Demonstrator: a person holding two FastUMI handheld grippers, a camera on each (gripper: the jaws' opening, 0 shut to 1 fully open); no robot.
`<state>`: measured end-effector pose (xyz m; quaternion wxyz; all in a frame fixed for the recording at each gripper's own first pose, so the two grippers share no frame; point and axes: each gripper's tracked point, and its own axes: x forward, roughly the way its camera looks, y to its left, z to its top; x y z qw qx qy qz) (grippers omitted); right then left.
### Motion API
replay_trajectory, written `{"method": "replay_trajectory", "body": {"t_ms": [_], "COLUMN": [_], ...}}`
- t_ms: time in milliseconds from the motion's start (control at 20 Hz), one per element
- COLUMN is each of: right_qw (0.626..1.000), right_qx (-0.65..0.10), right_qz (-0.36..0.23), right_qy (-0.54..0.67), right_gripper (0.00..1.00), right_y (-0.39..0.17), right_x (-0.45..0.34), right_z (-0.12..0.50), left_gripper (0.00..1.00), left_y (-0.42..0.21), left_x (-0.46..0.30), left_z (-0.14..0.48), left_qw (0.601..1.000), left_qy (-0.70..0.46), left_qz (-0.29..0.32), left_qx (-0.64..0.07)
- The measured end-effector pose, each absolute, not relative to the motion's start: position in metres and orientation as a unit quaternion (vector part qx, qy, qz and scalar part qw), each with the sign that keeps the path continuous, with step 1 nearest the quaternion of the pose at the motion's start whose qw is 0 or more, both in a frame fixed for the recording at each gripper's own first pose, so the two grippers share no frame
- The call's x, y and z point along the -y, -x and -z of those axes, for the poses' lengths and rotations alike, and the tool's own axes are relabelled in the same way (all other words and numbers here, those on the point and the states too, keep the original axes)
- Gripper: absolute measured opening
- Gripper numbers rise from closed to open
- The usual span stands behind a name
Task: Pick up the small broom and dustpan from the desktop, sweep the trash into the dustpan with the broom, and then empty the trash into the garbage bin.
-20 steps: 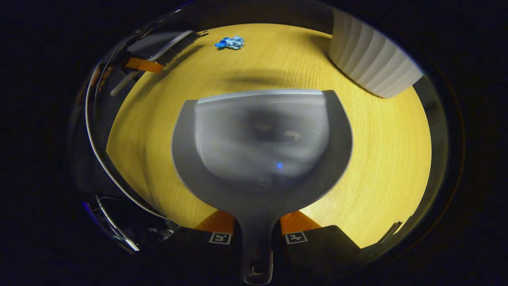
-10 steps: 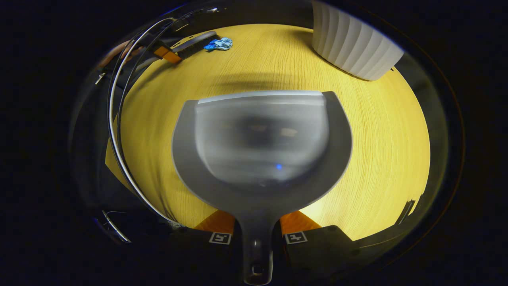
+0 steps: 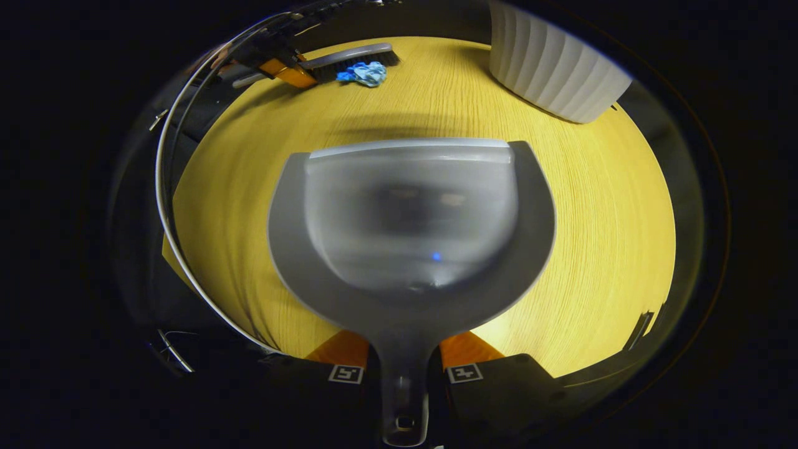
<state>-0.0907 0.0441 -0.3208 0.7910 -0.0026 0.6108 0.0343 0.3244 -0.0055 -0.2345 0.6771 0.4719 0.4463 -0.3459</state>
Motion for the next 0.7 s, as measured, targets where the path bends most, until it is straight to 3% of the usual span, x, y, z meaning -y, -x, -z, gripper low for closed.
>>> {"method": "replay_trajectory", "body": {"t_ms": [200,400,550,700], "right_qw": [0.794,0.798,0.802,0.808], "right_qx": [-0.607,-0.601,-0.595,-0.587], "right_qz": [-0.039,-0.043,-0.047,-0.046], "right_qy": [0.003,0.008,0.007,0.008], "right_gripper": [0.34,0.34,0.34,0.34], "right_y": [0.090,0.090,0.089,0.090], "right_x": [-0.040,-0.036,-0.036,-0.033], "right_z": [0.329,0.329,0.329,0.331], "left_gripper": [0.24,0.27,0.24,0.24], "left_y": [-0.294,-0.238,-0.203,-0.179], "left_x": [0.018,0.034,0.044,0.052], "left_z": [0.250,0.259,0.267,0.267], "left_qw": [0.665,0.627,0.601,0.601], "left_qy": [-0.458,-0.461,-0.463,-0.440], "left_qz": [0.382,0.431,0.462,0.470], "left_qx": [-0.450,-0.456,-0.460,-0.473]}}
